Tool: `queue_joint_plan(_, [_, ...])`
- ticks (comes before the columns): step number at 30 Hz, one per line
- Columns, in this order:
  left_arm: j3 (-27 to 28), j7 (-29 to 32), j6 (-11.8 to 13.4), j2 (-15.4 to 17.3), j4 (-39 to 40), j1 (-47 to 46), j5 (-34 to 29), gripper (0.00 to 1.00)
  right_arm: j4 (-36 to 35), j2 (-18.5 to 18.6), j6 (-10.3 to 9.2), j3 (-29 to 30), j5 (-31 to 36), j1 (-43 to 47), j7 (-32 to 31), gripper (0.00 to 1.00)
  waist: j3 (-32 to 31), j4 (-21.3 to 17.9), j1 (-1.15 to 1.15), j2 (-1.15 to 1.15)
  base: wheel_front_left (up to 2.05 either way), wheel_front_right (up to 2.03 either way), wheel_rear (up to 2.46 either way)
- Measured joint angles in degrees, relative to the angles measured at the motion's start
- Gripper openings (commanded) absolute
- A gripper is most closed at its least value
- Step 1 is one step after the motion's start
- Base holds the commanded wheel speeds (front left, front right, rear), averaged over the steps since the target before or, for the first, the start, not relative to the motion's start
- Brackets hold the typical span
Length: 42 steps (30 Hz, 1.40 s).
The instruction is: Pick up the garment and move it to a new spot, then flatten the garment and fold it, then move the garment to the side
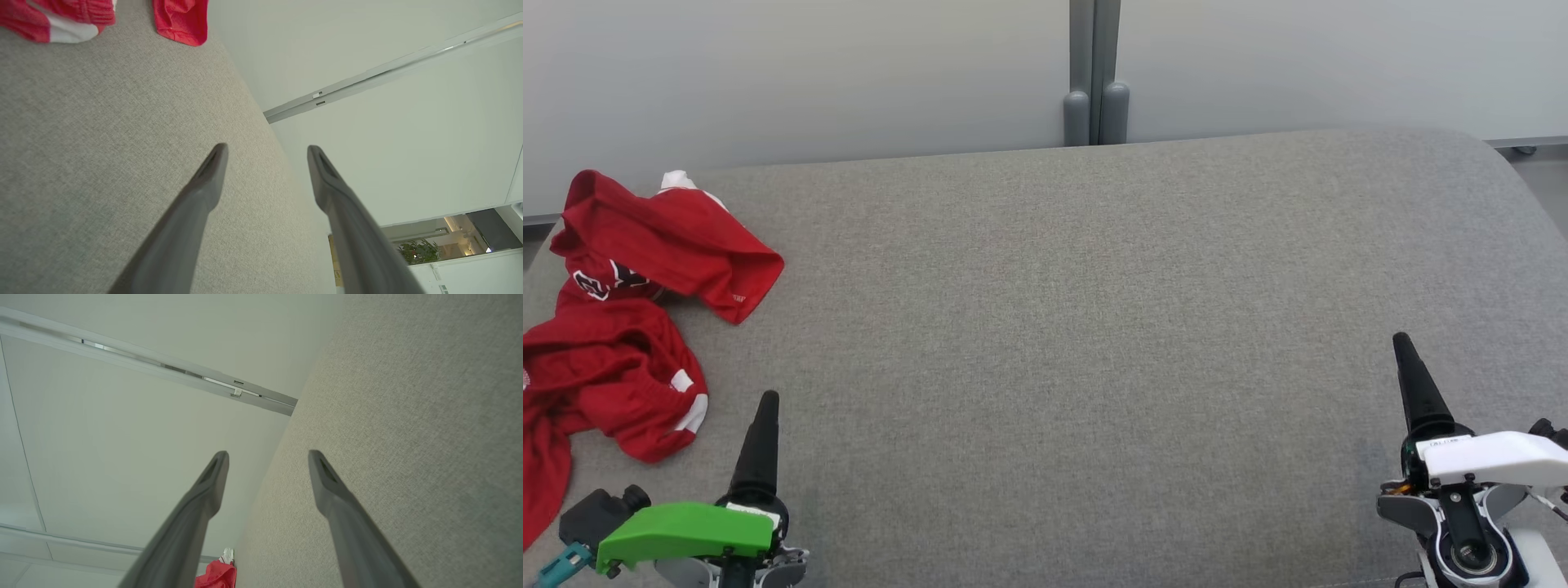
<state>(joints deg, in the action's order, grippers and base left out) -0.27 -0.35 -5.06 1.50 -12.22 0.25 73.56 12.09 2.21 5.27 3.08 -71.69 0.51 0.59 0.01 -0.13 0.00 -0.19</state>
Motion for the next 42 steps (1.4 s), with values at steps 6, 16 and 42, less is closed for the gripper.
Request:
queue_joint_plan(6, [-1.5,-1.2,0.8,1.4,1.9,-0.2,-7.9,1.00,-1.6,0.7,-0.74,-1.6,6.5,0.0,1.0,1.00,0.0,0.0,0.00,0.00,0.00,0.00,0.00])
queue_joint_plan(16, [-3.8,-2.9,3.1,2.1,3.9,-0.2,-19.6,1.00,-3.4,1.1,-1.45,-4.1,16.2,0.1,2.8,1.00,0.1,-0.1,0.00,0.00,0.00,0.00,0.00])
queue_joint_plan(42, [-6.2,-7.9,7.2,1.9,7.4,2.4,-40.9,1.00,-5.9,1.4,-3.97,-9.3,38.3,2.4,7.6,1.00,-0.6,-0.4,0.00,0.00,0.00,0.00,0.00])
